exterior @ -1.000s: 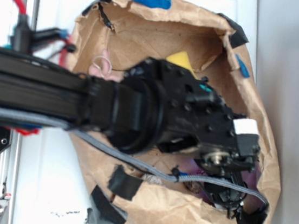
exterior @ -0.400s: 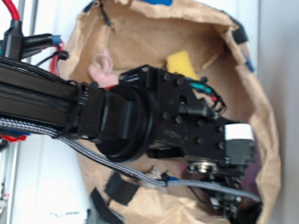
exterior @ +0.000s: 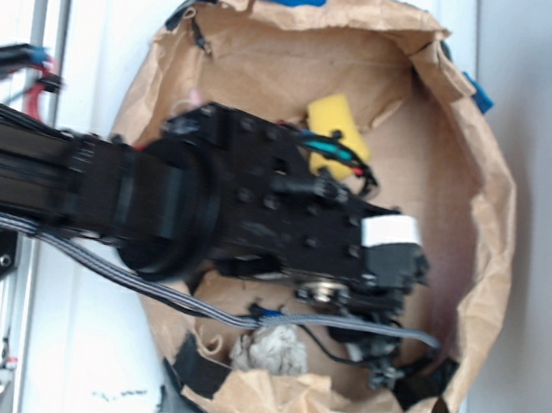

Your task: Grab the rock.

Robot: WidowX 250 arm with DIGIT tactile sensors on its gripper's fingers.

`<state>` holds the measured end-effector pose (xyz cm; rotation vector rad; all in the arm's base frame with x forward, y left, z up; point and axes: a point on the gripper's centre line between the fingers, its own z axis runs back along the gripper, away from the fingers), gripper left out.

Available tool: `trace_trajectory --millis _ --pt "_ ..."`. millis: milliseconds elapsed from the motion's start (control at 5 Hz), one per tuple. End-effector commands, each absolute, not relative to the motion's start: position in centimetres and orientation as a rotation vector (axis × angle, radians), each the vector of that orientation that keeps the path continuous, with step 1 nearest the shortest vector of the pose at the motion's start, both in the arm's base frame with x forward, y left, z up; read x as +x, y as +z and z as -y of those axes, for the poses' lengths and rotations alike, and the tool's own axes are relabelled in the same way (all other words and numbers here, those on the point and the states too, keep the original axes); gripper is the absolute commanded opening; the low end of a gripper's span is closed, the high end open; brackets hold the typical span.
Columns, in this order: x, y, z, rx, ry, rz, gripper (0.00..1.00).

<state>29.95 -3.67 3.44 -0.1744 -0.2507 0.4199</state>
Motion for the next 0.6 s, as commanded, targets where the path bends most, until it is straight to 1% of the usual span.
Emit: trace_trajectory --millis 0,200,400 --pt "29.8 5.2 1.0 -0.192 0.474 0.297 0.00" --pt "29.6 5.5 0.9 -0.195 0.478 0.308 0.00" --pt "29.1 6.6 0.4 -0.155 0.521 0.320 0.00"
